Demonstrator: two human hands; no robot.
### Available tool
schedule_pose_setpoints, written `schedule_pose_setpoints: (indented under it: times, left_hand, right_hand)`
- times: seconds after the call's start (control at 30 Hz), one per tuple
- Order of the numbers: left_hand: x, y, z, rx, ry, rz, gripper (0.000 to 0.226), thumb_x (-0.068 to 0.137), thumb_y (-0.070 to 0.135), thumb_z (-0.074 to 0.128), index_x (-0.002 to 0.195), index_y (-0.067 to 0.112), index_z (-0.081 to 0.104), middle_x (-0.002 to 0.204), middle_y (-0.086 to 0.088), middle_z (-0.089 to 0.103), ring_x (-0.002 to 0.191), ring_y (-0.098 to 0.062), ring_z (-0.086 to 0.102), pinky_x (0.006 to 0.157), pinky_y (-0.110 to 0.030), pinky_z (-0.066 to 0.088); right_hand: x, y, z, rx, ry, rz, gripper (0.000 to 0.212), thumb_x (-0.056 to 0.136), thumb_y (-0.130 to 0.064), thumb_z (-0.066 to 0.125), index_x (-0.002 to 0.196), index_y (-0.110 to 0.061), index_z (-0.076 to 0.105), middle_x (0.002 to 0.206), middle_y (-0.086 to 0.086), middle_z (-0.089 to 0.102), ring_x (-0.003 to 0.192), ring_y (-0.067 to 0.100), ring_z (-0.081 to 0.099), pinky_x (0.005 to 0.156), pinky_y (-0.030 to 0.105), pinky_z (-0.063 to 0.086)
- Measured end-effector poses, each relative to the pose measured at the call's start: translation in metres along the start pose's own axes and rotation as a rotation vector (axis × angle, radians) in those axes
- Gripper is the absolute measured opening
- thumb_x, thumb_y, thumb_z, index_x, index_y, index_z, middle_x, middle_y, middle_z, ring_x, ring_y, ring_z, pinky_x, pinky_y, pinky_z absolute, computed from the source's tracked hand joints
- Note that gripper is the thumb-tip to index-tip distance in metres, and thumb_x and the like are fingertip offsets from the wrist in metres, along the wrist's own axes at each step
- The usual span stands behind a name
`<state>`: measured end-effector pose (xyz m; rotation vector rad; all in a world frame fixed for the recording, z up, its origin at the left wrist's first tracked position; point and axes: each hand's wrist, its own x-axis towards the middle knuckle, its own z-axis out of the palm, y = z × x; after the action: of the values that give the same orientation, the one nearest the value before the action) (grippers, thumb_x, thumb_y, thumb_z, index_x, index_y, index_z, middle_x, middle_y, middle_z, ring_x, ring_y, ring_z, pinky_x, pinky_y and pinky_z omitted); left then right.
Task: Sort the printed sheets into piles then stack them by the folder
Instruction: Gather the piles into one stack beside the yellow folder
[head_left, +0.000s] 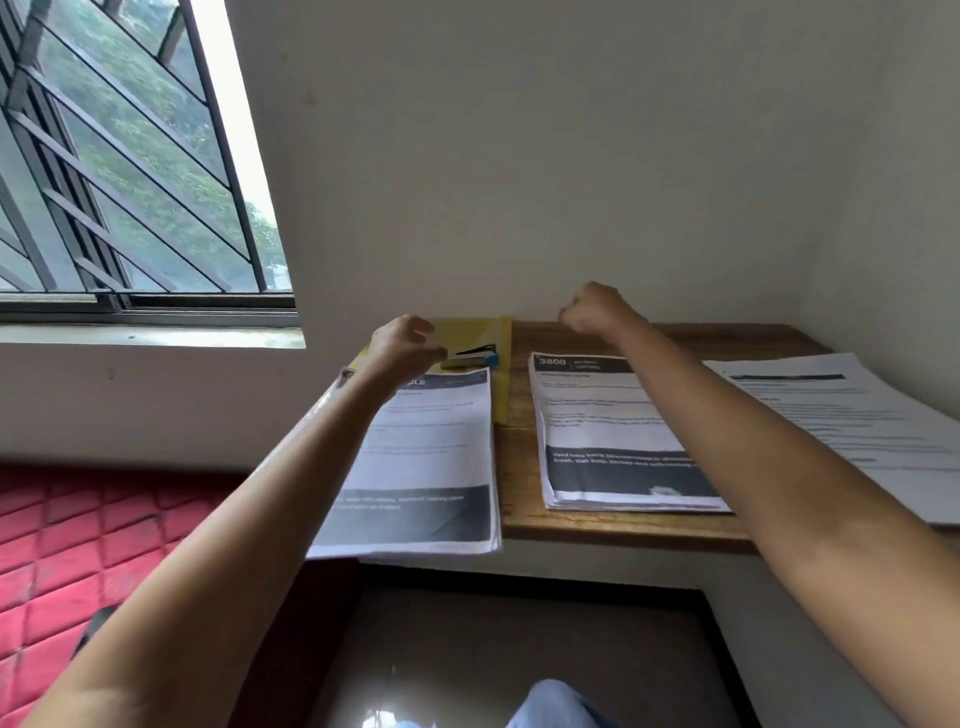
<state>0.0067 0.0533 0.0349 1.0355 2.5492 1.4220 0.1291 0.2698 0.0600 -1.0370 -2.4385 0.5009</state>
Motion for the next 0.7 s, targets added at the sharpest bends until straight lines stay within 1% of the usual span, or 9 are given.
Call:
schedule_pose_setpoints:
  times: [0.07, 0.2, 0.27, 0.3, 0.37, 0.4, 0.5, 0.63, 0.7]
  left_hand:
    - [-0.014, 0.016, 0.016, -0.012, -0.063, -0.002, 0.04, 0.082, 0.013, 0.072, 0.12, 0.009, 0.062, 0.115, -0.011, 0.063, 0.102, -0.024, 0.06, 0.084, -0.029, 0.05]
    - [-0.036, 0.041, 0.048, -0.003, -0.181, 0.001, 0.03, 0.083, 0.01, 0.063, 0.112, 0.009, 0.063, 0.117, -0.015, 0.063, 0.107, -0.029, 0.061, 0.092, -0.037, 0.05]
    - [-0.045, 0.051, 0.062, 0.024, -0.24, 0.007, 0.015, 0.085, 0.012, 0.061, 0.1, 0.008, 0.062, 0.108, -0.013, 0.06, 0.097, -0.026, 0.059, 0.088, -0.037, 0.05]
    - [-0.049, 0.057, 0.069, 0.042, -0.273, 0.017, 0.014, 0.087, 0.013, 0.06, 0.098, 0.006, 0.061, 0.105, -0.013, 0.059, 0.094, -0.026, 0.058, 0.084, -0.036, 0.049]
    - [-0.056, 0.068, 0.081, 0.09, -0.361, 0.028, 0.029, 0.09, 0.017, 0.058, 0.115, 0.002, 0.06, 0.116, -0.017, 0.062, 0.104, -0.03, 0.059, 0.085, -0.034, 0.046]
    - [-0.058, 0.073, 0.087, 0.118, -0.406, 0.024, 0.036, 0.092, 0.019, 0.057, 0.125, 0.003, 0.056, 0.128, -0.017, 0.059, 0.114, -0.031, 0.056, 0.094, -0.034, 0.045]
    - [-0.065, 0.086, 0.103, 0.233, -0.457, -0.002, 0.057, 0.098, 0.029, 0.052, 0.145, 0.003, 0.035, 0.15, -0.015, 0.038, 0.135, -0.031, 0.039, 0.107, -0.035, 0.033]
    - [-0.067, 0.096, 0.12, 0.249, -0.407, -0.042, 0.062, 0.098, 0.031, 0.052, 0.147, 0.001, 0.03, 0.154, -0.015, 0.032, 0.139, -0.03, 0.034, 0.109, -0.034, 0.031]
    - [-0.066, 0.097, 0.123, 0.222, -0.403, -0.063, 0.058, 0.097, 0.028, 0.054, 0.144, 0.001, 0.035, 0.151, -0.015, 0.037, 0.136, -0.03, 0.038, 0.107, -0.033, 0.033]
  right_hand:
    - [-0.015, 0.022, -0.01, -0.087, -0.012, 0.087, 0.036, 0.09, -0.018, 0.055, 0.118, 0.004, 0.059, 0.122, 0.018, 0.06, 0.112, 0.033, 0.057, 0.081, 0.026, 0.044]
    - [-0.044, 0.06, -0.021, -0.176, -0.045, 0.213, 0.032, 0.091, -0.01, 0.048, 0.118, 0.007, 0.056, 0.124, 0.023, 0.057, 0.111, 0.036, 0.056, 0.08, 0.03, 0.044]
    - [-0.053, 0.073, -0.024, -0.2, -0.062, 0.255, 0.031, 0.092, -0.01, 0.048, 0.118, 0.006, 0.056, 0.125, 0.022, 0.056, 0.111, 0.035, 0.056, 0.082, 0.031, 0.044]
    - [-0.058, 0.078, -0.025, -0.216, -0.081, 0.279, 0.031, 0.093, -0.011, 0.047, 0.117, 0.005, 0.057, 0.124, 0.021, 0.057, 0.11, 0.034, 0.057, 0.083, 0.031, 0.045]
    - [-0.066, 0.084, -0.027, -0.249, -0.09, 0.309, 0.031, 0.093, -0.014, 0.047, 0.117, 0.003, 0.058, 0.125, 0.02, 0.056, 0.111, 0.035, 0.056, 0.087, 0.033, 0.045]
    - [-0.07, 0.086, -0.026, -0.268, -0.082, 0.318, 0.033, 0.092, -0.015, 0.047, 0.119, 0.001, 0.058, 0.128, 0.02, 0.055, 0.113, 0.036, 0.055, 0.091, 0.035, 0.044]
    - [-0.079, 0.091, -0.019, -0.307, -0.087, 0.346, 0.042, 0.091, -0.015, 0.046, 0.131, -0.002, 0.05, 0.139, 0.019, 0.045, 0.123, 0.038, 0.047, 0.099, 0.039, 0.041]
    - [-0.082, 0.092, -0.013, -0.264, -0.141, 0.378, 0.053, 0.086, -0.018, 0.05, 0.136, -0.001, 0.045, 0.139, 0.017, 0.047, 0.115, 0.034, 0.054, 0.088, 0.038, 0.047]
    - [-0.084, 0.093, -0.015, -0.256, -0.133, 0.391, 0.054, 0.087, -0.02, 0.049, 0.137, -0.003, 0.043, 0.138, 0.015, 0.046, 0.117, 0.034, 0.051, 0.091, 0.039, 0.044]
